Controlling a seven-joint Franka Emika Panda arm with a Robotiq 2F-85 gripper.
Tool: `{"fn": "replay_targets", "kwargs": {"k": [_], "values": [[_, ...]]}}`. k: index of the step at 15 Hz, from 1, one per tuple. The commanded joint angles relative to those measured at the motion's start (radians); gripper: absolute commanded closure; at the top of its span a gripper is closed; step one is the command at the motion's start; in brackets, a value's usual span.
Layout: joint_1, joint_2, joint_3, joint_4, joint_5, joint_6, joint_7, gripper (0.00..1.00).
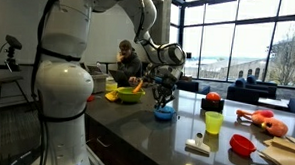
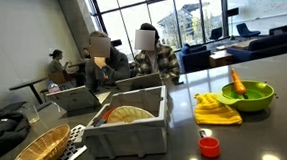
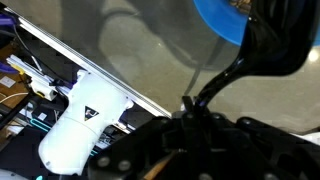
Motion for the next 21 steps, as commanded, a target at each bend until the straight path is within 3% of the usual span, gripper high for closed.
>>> {"fn": "replay_targets", "kwargs": {"k": [1,5,6,7,9,18,21], "values": [[-0.011,-0.029,0.013,-0.024,-0.007,0.009,0.009,0.99],[-0.01,-0.028,0.015,-0.023,-0.008,0.009,0.007,0.99],[-0.011,-0.029,0.015,-0.023,-0.003,0.008,0.008,0.7],[-0.011,-0.029,0.014,-0.023,-0.001,0.008,0.009,0.7],[-0.012,-0.03,0.014,-0.023,0.001,0.009,0.011,0.6],[-0.013,-0.037,0.016,-0.033,0.01,0.027,0.001,0.0],[-0.018,-0.059,0.025,-0.05,0.055,0.097,-0.051,0.0]]}}
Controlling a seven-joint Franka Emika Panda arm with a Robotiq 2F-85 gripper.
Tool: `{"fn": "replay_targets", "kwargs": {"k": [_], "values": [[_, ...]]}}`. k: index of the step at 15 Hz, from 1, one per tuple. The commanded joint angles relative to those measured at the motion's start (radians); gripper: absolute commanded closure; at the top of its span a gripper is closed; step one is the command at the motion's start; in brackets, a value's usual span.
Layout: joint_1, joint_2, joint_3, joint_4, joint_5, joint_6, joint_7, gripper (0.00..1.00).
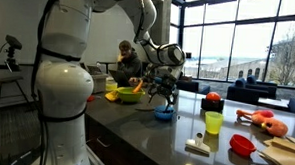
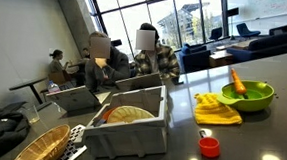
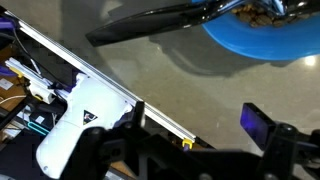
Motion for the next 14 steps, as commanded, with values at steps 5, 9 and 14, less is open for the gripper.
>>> {"fn": "replay_targets", "kwargs": {"k": [5,9,14], "values": [[0.002,-0.138,0.058,-0.056,0.131,0.22,-0.132,0.0],[0.0,-0.2,0.086,-0.06,0.181,0.351,-0.193,0.0],[-0.005,-0.166,0.092,-0.017,0.268,0.397,-0.237,0.0]]}}
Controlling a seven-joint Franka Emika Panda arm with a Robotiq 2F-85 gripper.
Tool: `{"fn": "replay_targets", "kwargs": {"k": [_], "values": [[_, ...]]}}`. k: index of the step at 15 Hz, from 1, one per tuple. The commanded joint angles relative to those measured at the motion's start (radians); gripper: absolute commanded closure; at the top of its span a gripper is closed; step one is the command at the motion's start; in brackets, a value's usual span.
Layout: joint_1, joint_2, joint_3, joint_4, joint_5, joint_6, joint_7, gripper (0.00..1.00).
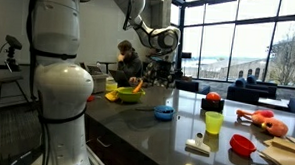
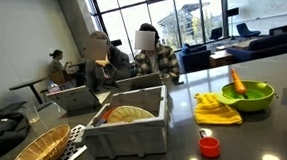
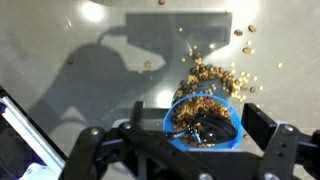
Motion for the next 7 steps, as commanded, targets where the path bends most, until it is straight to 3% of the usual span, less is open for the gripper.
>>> {"fn": "replay_targets", "kwargs": {"k": [1,7], "values": [[-0.011,0.004,0.008,0.001,0.023,0.013,-0.023,0.0],[-0.012,0.017,0.007,-0.002,0.037,0.031,-0.046,0.0]]}}
